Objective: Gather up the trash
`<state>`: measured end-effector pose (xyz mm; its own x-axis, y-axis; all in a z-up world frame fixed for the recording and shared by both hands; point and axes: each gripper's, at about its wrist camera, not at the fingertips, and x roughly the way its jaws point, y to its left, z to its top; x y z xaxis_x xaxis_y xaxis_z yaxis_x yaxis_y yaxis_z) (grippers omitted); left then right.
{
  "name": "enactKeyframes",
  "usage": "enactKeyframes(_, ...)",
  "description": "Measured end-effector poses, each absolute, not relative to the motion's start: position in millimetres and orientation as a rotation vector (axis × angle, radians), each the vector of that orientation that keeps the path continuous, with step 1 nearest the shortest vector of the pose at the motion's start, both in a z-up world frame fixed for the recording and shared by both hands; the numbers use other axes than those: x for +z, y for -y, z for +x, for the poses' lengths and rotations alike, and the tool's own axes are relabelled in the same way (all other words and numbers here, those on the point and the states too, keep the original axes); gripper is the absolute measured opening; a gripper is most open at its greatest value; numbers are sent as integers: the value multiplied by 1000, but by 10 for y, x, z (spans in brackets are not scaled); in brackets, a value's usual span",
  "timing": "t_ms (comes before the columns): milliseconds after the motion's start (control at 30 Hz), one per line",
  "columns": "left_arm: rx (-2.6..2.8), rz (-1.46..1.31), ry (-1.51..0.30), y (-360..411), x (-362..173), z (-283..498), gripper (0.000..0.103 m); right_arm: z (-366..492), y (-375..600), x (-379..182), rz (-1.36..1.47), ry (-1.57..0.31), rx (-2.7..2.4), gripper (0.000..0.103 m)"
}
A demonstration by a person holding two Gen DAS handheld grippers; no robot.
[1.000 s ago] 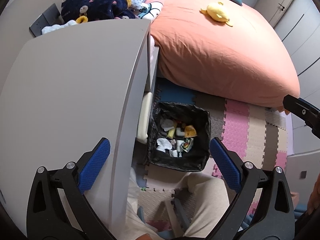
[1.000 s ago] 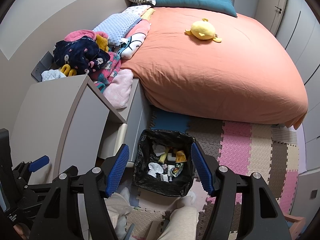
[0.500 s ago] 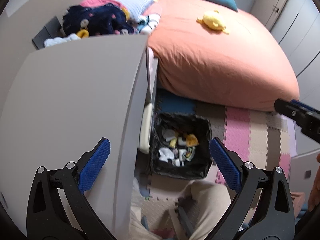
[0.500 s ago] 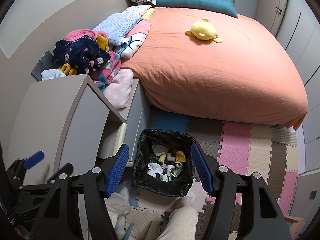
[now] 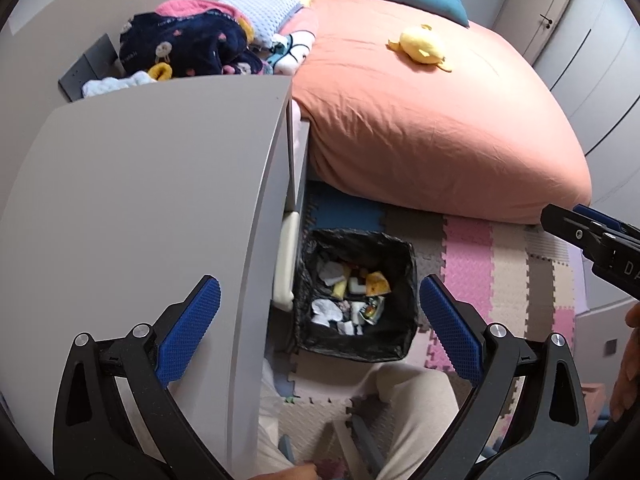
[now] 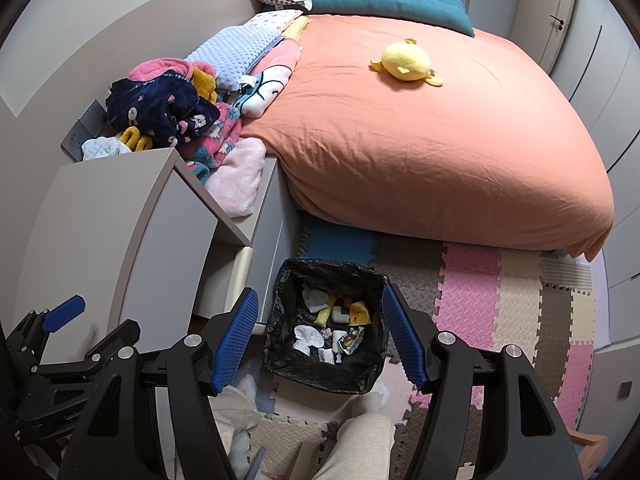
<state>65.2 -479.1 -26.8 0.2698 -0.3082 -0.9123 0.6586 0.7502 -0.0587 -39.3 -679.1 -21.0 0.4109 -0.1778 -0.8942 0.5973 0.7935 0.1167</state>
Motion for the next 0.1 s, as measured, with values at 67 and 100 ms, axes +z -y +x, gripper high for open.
enactKeyframes(67, -668, 359, -1126, 4781, -276, 664, 97, -390, 6787, -210, 461, -1041, -510, 66)
enactKeyframes(100, -666, 359, -1128, 4774, -279, 672, 97, -391, 6786, -209, 461, -1041, -510, 66)
